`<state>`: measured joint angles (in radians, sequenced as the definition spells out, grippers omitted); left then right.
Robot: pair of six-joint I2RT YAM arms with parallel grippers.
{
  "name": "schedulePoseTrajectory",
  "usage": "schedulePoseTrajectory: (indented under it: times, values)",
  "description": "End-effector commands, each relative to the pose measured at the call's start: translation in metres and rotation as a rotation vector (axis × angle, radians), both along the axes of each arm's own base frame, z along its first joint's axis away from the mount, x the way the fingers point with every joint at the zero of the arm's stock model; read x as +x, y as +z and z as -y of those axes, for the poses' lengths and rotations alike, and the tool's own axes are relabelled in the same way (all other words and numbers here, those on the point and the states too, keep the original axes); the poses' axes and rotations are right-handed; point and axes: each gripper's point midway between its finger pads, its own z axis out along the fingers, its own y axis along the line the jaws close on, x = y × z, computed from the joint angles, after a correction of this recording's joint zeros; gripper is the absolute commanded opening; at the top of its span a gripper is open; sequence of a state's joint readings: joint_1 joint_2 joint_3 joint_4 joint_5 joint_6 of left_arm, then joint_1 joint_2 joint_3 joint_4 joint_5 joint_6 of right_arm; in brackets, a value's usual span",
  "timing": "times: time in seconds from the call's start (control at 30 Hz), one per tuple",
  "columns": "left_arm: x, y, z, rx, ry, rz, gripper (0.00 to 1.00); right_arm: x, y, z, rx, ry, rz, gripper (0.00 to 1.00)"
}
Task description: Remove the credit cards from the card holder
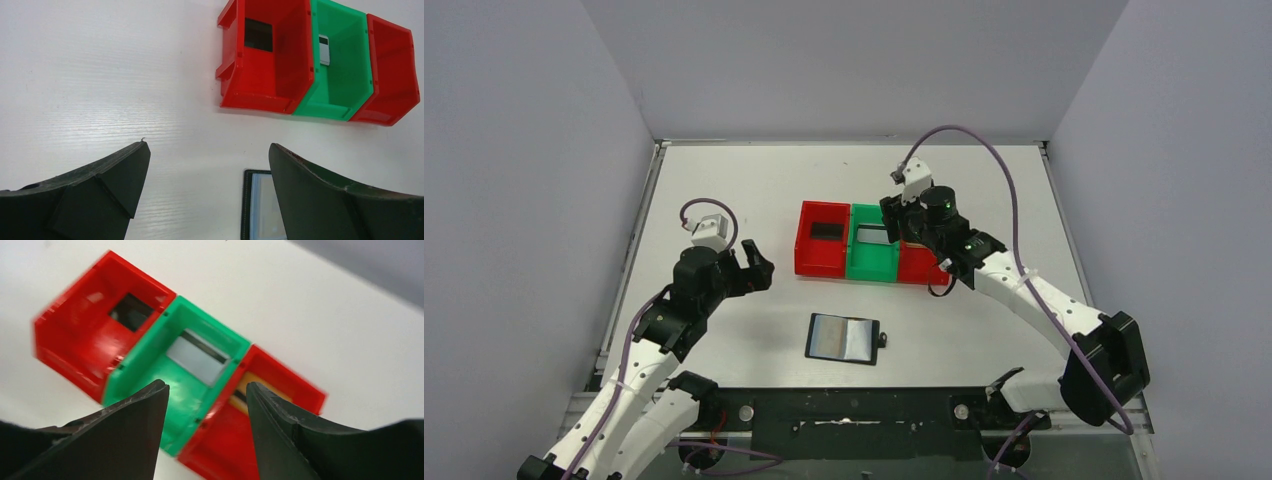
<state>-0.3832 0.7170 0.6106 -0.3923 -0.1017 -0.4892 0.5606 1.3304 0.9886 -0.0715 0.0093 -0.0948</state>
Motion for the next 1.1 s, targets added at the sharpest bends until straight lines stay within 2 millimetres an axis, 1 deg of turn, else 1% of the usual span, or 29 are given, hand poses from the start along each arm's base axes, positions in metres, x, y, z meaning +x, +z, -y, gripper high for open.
schedulePoseTrajectory:
  times: [0.0,0.07,0.1,0.23,0.27,0.37,0.43,0.53,0.63,0.67,0.7,0.83,1.07]
  values:
    - [0.01,0.015,-0.007,0.002,0.043,0.058,0.91,-0.03,-0.008,-0.019,0.474,-0.273,-0.299,0.57]
    - [0.01,0.016,-0.012,0.009,0.071,0.061,0.92,-0.056,-0.017,-0.038,0.494,-0.291,-0.34,0.58]
    - [0.01,0.017,-0.014,0.011,0.085,0.061,0.91,-0.064,-0.019,-0.037,0.49,-0.352,-0.313,0.59]
    - [0.011,0.018,-0.024,0.018,0.139,0.06,0.92,-0.108,-0.05,-0.053,0.51,-0.48,-0.367,0.61]
    - [0.011,0.018,-0.026,0.021,0.153,0.061,0.92,-0.118,-0.059,-0.055,0.506,-0.51,-0.38,0.61]
    - [0.011,0.02,-0.034,0.025,0.195,0.063,0.92,-0.144,-0.075,-0.074,0.486,-0.515,-0.403,0.62]
    - [0.01,0.021,-0.039,0.026,0.225,0.065,0.92,-0.158,-0.085,-0.083,0.456,-0.541,-0.417,0.62]
    - [0.009,0.022,-0.047,0.034,0.273,0.069,0.92,-0.17,-0.098,-0.106,0.387,-0.517,-0.439,0.66]
    - [0.008,0.024,-0.053,0.039,0.303,0.075,0.92,-0.178,-0.109,-0.13,0.322,-0.483,-0.46,0.65]
    - [0.008,0.025,-0.054,0.038,0.309,0.08,0.92,-0.179,-0.11,-0.138,0.314,-0.482,-0.466,0.65]
    - [0.007,0.026,-0.056,0.037,0.315,0.084,0.92,-0.18,-0.113,-0.144,0.299,-0.481,-0.475,0.65]
    - [0.005,0.029,-0.059,0.032,0.332,0.099,0.92,-0.184,-0.129,-0.155,0.242,-0.492,-0.501,0.62]
    - [0.005,0.029,-0.059,0.029,0.33,0.104,0.92,-0.191,-0.15,-0.158,0.171,-0.502,-0.545,0.6]
